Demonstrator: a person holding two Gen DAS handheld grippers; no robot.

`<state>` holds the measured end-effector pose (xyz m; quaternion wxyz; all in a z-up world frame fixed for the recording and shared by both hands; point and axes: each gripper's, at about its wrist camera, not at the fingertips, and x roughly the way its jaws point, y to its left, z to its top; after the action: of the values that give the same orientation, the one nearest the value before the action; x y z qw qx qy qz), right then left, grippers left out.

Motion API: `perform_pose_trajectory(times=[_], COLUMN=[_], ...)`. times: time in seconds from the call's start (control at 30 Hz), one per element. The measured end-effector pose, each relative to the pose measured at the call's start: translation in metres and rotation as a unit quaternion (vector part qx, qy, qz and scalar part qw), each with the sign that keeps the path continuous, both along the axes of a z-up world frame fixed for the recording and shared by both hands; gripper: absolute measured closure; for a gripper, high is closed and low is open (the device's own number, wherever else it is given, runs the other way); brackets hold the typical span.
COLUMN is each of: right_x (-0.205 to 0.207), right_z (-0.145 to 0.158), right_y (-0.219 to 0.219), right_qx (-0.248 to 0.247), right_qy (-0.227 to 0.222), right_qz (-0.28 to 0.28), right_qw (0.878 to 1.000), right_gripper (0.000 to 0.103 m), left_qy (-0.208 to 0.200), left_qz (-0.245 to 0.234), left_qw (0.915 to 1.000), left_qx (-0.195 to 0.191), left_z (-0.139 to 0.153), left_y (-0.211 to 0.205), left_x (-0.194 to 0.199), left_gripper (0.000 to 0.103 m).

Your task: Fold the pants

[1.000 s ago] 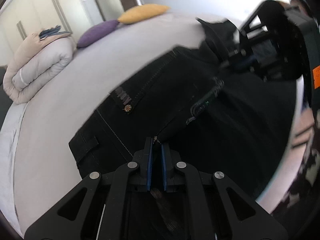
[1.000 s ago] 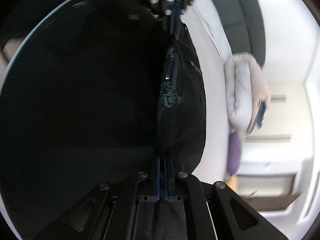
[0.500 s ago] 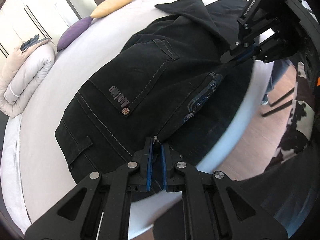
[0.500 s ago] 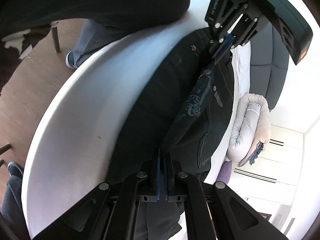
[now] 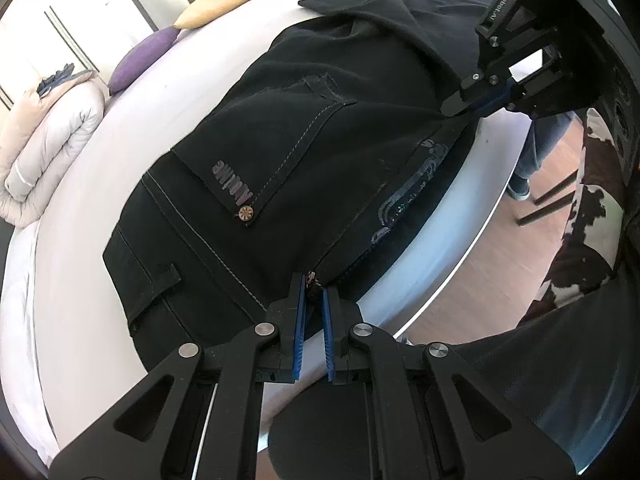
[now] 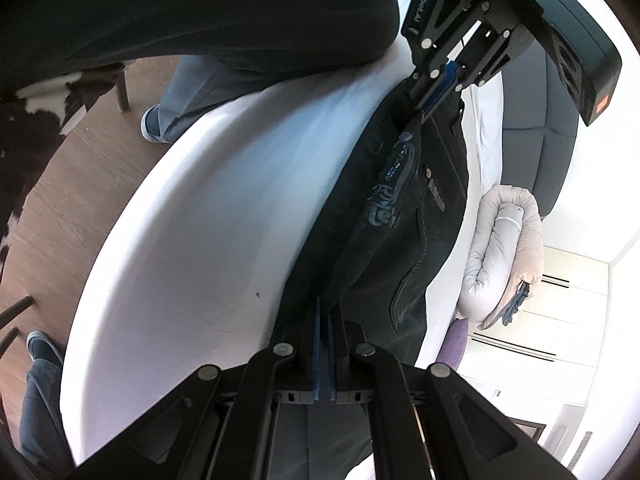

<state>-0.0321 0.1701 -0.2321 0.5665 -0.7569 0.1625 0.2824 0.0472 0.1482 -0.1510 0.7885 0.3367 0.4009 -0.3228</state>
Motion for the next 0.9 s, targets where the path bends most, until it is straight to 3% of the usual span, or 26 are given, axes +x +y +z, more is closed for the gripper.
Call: perform_pose_trajectory(times=[0.13, 0.23, 0.3, 0.4, 0.5, 0.57, 0.67, 0.77, 0.83, 0.9], right_x=[0.005, 0.008, 0.007, 0.006, 0.006, 0.006, 0.006, 0.004, 0.003, 0.003], right_z=[-0.01, -0.008, -0.009, -0.013, -0.014, -0.016, -0.015, -0.012, -0.01, 0.001], right_y=[0.006, 0.008, 0.008, 0.01, 0.012, 0.012, 0.012, 0.01, 0.008, 0.003], right_qx=[-0.004, 0.016, 0.023, 0.023, 0.026, 0.031, 0.059, 0.094, 0.119, 0.165], right_qy=[0.006, 0.012, 0.007, 0.0, -0.005, -0.013, -0.022, -0.038, -0.051, -0.056], right_qz=[-0.013, -0.031, -0.035, -0.039, -0.044, -0.048, -0.066, -0.084, -0.097, -0.122], right_qw=[1.0, 0.999, 0.999, 0.999, 0.999, 0.998, 0.996, 0.991, 0.987, 0.977], right_gripper=[0.098, 0.096, 0.096, 0.096, 0.096, 0.096, 0.096, 0.095, 0.089, 0.066], left_qy=[0.005, 0.033, 0.056, 0.054, 0.052, 0.056, 0.072, 0.117, 0.122, 0.125], left_qz=[0.022, 0.034, 0.042, 0.066, 0.1, 0.123, 0.157, 0.213, 0.242, 0.252], left_qw=[0.9997, 0.9988, 0.9969, 0.993, 0.9817, 0.9758, 0.9668, 0.9491, 0.9362, 0.9297], left_qx=[-0.009, -0.013, -0.035, -0.083, -0.153, -0.172, -0.188, -0.2, -0.224, -0.237], left_z=[0.004, 0.019, 0.032, 0.059, 0.078, 0.075, 0.051, 0.018, 0.004, 0.002], left_y=[0.006, 0.014, 0.021, 0.03, 0.024, 0.008, -0.026, -0.041, -0.04, -0.038], left_x=[0.004, 0.002, 0.0, 0.002, 0.016, 0.031, 0.055, 0.077, 0.084, 0.086], left_gripper=[0.09, 0.089, 0.089, 0.089, 0.089, 0.089, 0.089, 0.089, 0.089, 0.089])
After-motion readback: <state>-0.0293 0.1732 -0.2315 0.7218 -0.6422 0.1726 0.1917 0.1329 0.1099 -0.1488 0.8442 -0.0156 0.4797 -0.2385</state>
